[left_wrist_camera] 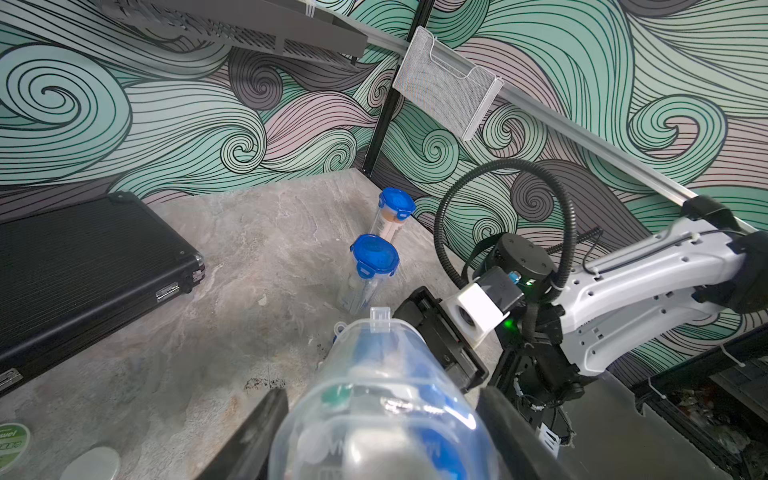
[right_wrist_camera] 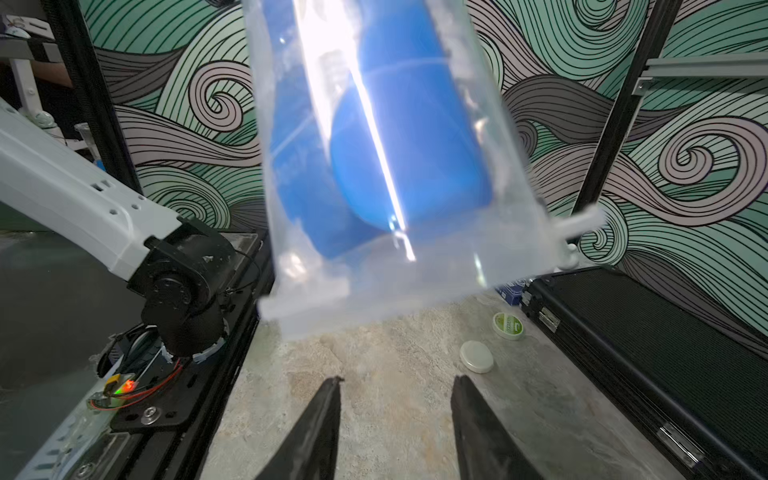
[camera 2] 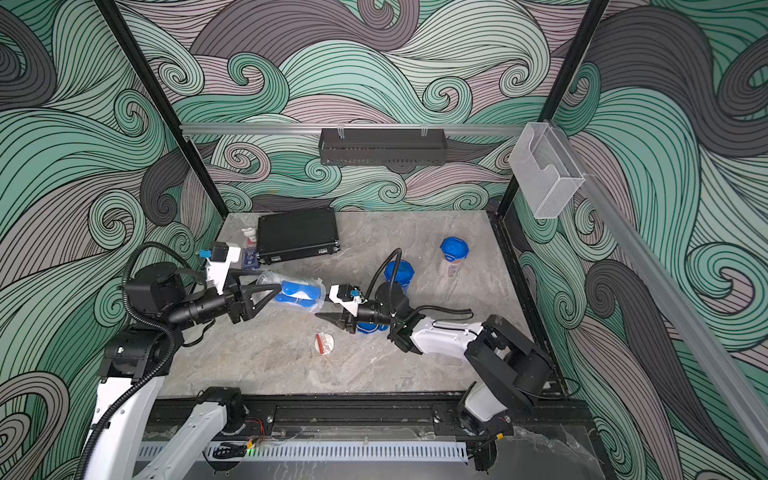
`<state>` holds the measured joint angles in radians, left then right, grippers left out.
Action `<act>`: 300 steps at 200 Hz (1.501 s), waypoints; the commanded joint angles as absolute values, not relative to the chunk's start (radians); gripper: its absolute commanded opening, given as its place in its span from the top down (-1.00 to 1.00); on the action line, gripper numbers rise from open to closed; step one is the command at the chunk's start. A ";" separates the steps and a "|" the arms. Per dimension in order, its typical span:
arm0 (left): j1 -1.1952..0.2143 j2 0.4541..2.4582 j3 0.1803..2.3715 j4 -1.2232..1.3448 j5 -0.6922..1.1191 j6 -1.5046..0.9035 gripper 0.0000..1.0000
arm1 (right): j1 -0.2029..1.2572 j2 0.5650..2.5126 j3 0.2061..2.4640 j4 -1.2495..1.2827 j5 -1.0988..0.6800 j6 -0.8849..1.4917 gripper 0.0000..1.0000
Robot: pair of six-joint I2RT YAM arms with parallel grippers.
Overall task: Take out toiletry kits
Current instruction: 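Pour the toiletry kits out of the container.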
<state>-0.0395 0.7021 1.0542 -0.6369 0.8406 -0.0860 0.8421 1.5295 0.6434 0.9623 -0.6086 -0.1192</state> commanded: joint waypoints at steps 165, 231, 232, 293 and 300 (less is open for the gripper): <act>-0.032 0.758 1.029 -0.296 1.146 -0.420 1.00 | 0.888 1.194 0.700 0.897 -0.726 -0.070 -0.19; -0.032 0.755 1.028 -0.314 1.136 -0.400 1.00 | 0.898 1.244 0.732 0.885 -0.695 -0.108 0.66; -0.032 0.755 1.028 -0.315 1.136 -0.399 1.00 | 0.899 1.244 0.732 0.885 -0.694 -0.108 0.67; -0.025 0.734 1.089 -0.453 1.014 -0.275 1.00 | 0.860 1.314 0.702 0.938 -0.663 -0.117 1.00; -0.022 0.730 1.091 -0.458 1.006 -0.275 1.00 | 0.854 1.325 0.697 0.951 -0.660 -0.110 1.00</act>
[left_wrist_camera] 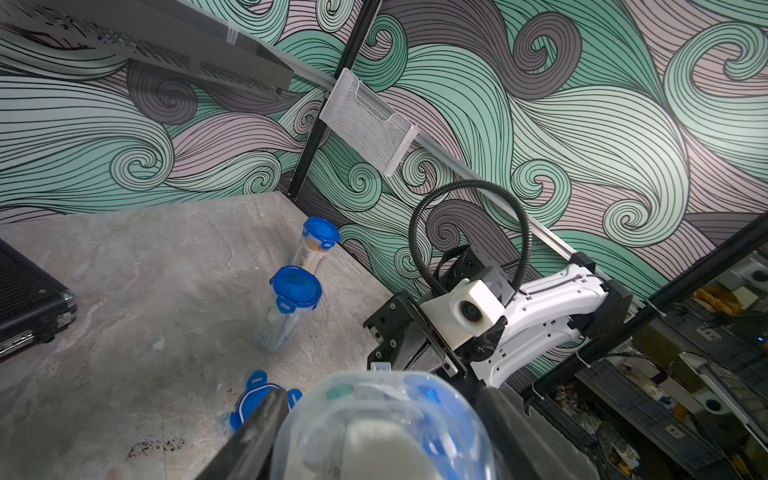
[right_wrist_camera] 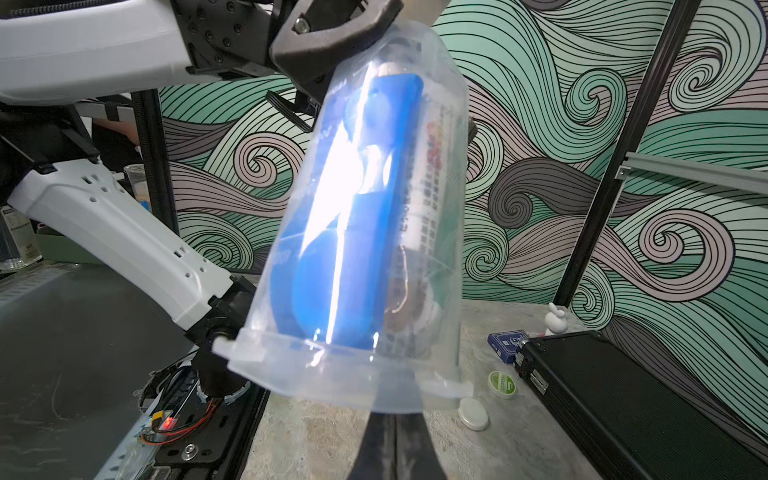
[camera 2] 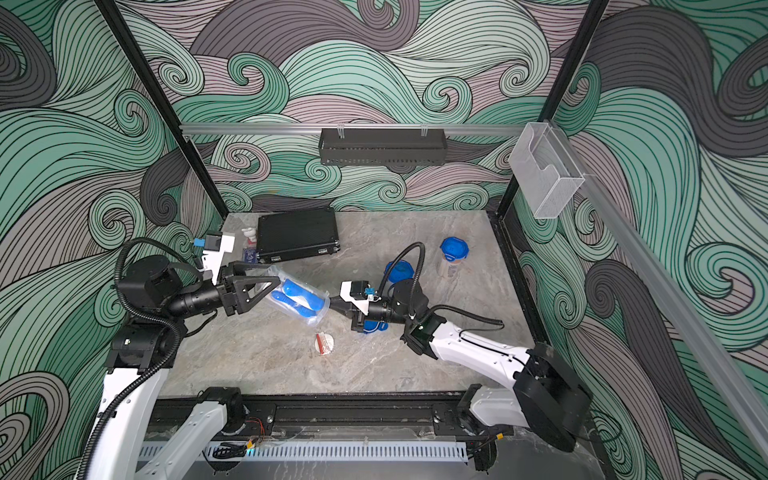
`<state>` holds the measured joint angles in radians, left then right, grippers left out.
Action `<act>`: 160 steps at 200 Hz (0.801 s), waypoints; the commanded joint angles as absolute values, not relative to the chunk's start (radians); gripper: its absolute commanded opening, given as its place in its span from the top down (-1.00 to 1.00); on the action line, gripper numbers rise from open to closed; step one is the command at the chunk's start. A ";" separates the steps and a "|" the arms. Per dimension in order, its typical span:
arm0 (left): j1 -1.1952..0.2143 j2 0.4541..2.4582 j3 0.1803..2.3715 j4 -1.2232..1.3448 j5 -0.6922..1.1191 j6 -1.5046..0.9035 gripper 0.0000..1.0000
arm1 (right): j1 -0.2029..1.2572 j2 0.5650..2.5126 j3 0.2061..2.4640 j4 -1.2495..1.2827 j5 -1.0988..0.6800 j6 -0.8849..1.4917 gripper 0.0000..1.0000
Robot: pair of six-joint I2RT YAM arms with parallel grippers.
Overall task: Take out toiletry kits
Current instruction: 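Pour the toiletry kits out of the container.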
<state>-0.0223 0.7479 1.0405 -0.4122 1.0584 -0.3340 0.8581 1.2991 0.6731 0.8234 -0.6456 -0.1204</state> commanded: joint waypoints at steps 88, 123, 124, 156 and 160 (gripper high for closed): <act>-0.001 0.707 1.109 -0.509 0.881 -0.238 1.00 | 0.838 1.433 0.637 0.996 -0.637 -0.119 1.00; 0.005 0.702 1.117 -0.520 0.834 -0.232 1.00 | 0.836 1.463 0.629 0.985 -0.626 -0.133 1.00; 0.005 0.702 1.117 -0.520 0.834 -0.231 1.00 | 0.836 1.465 0.629 0.985 -0.626 -0.133 1.00; 0.004 0.695 1.110 -0.541 0.779 -0.194 1.00 | 0.836 1.526 0.660 0.977 -0.631 -0.126 1.00; 0.006 0.693 1.106 -0.544 0.772 -0.186 1.00 | 0.836 1.537 0.667 0.979 -0.633 -0.121 1.00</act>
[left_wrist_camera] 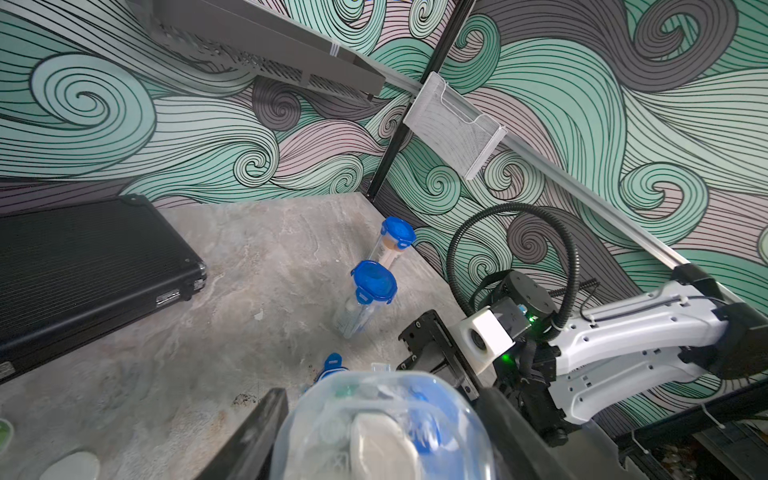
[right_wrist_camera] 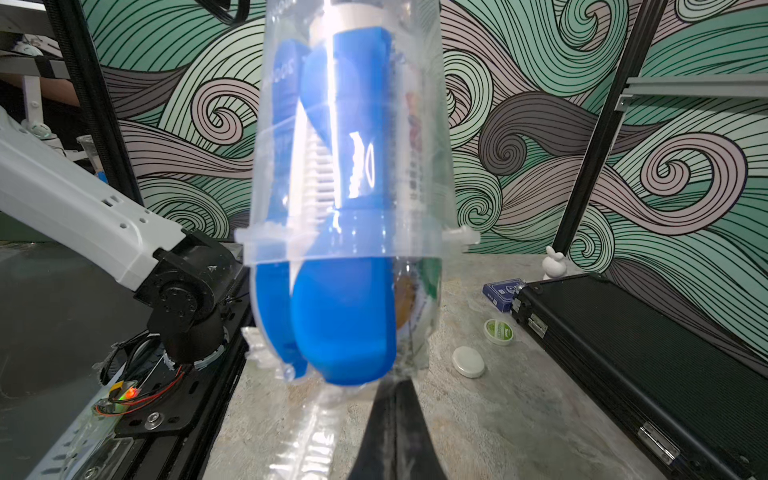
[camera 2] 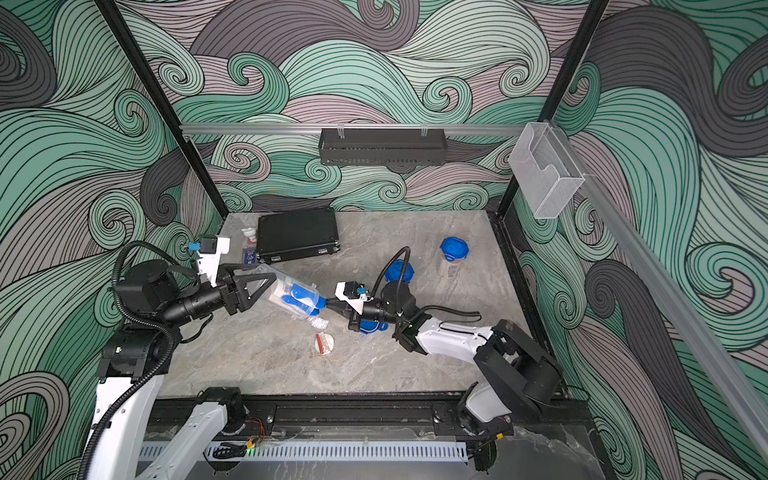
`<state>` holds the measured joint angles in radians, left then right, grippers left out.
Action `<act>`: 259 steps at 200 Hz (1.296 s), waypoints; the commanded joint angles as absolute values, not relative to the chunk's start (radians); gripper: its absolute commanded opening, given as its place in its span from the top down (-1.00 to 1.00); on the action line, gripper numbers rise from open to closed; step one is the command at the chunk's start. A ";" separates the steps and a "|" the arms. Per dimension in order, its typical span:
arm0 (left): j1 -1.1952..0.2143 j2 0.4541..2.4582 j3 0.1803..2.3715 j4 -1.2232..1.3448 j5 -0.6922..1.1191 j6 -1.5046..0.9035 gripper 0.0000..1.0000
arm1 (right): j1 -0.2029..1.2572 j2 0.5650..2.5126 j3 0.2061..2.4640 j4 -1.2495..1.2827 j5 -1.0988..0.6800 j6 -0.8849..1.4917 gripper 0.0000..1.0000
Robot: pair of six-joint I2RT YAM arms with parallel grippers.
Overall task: Take out toiletry kits
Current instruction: 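Pour the toiletry kits out of the container.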
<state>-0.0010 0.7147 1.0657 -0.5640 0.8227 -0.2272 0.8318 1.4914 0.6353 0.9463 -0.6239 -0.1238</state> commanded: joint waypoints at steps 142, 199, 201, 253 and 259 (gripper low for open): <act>0.020 0.814 0.894 -0.630 0.020 0.067 1.00 | 0.877 2.117 1.235 0.708 -0.487 0.086 0.24; 0.025 0.824 0.944 -0.621 -0.028 0.061 0.96 | 0.818 1.998 1.155 0.623 -0.455 0.050 -0.03; 0.025 0.824 0.947 -0.620 -0.027 0.059 0.96 | 0.818 1.991 1.151 0.620 -0.455 0.045 -0.03; 0.025 0.789 1.047 -0.644 0.195 0.035 0.92 | 0.802 1.874 1.069 0.596 -0.439 0.011 -0.07; 0.025 0.787 1.060 -0.655 0.225 0.035 0.92 | 0.801 1.858 1.058 0.597 -0.434 0.012 -0.07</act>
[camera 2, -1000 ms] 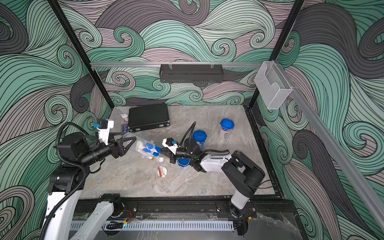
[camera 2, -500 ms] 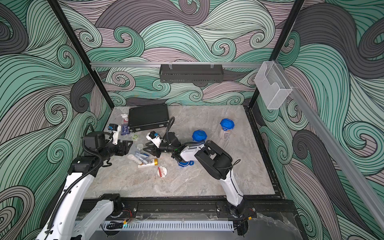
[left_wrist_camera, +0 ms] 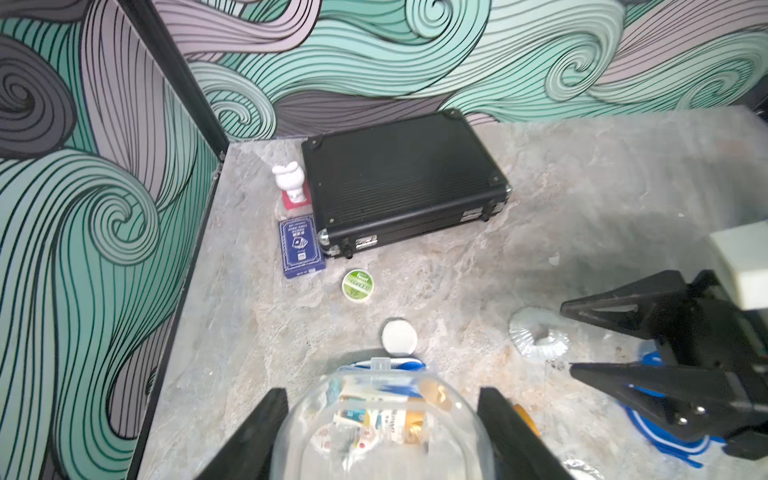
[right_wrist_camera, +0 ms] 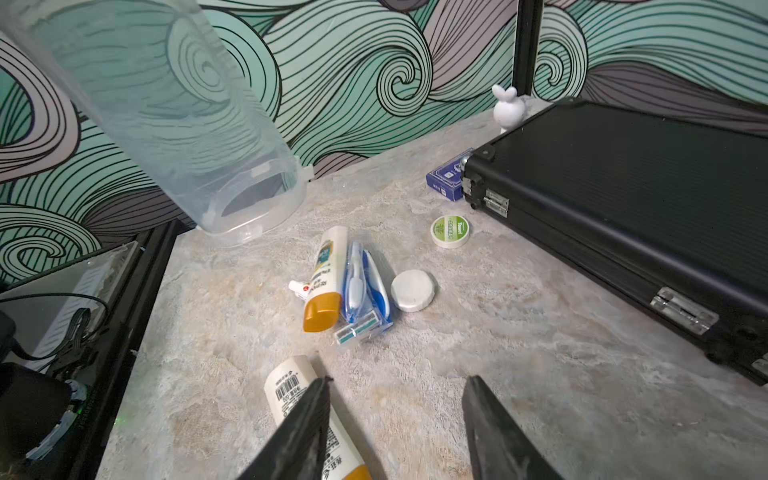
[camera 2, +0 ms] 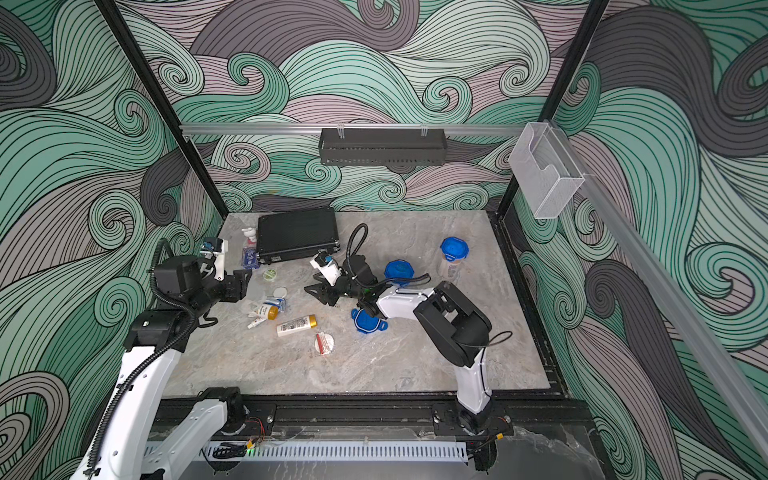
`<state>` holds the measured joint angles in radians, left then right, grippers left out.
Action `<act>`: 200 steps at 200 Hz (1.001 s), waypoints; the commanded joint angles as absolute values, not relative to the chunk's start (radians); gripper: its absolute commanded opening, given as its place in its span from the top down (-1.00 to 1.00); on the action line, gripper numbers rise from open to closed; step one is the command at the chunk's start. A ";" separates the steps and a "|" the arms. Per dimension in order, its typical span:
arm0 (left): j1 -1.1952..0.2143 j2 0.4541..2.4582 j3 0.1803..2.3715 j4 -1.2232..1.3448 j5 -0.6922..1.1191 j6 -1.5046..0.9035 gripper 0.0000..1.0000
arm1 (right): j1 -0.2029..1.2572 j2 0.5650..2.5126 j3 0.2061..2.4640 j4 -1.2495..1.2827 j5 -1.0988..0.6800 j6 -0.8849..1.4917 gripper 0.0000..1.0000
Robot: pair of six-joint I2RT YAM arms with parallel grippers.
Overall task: Take out toiletry kits
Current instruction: 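Pour the toiletry kits out of the container, then place the container at the center of the board.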
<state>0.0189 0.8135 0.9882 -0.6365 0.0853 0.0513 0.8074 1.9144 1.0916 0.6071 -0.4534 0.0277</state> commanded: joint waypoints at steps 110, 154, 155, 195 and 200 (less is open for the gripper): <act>0.023 0.668 0.870 -0.477 0.772 -0.122 0.91 | 0.796 1.256 0.732 0.405 -0.261 -0.038 -0.25; 0.014 0.791 0.758 -0.479 0.773 -0.135 0.91 | 0.768 0.949 0.577 0.219 -0.127 -0.054 -0.41; 0.013 0.796 0.756 -0.477 0.777 -0.136 0.91 | 0.767 0.943 0.574 0.216 -0.125 -0.054 -0.41; -0.037 0.941 0.749 -0.539 0.700 -0.126 0.97 | 0.761 0.789 0.448 0.210 -0.029 -0.023 -0.57; -0.038 0.952 0.745 -0.537 0.670 -0.124 0.97 | 0.762 0.786 0.444 0.212 -0.026 -0.023 -0.58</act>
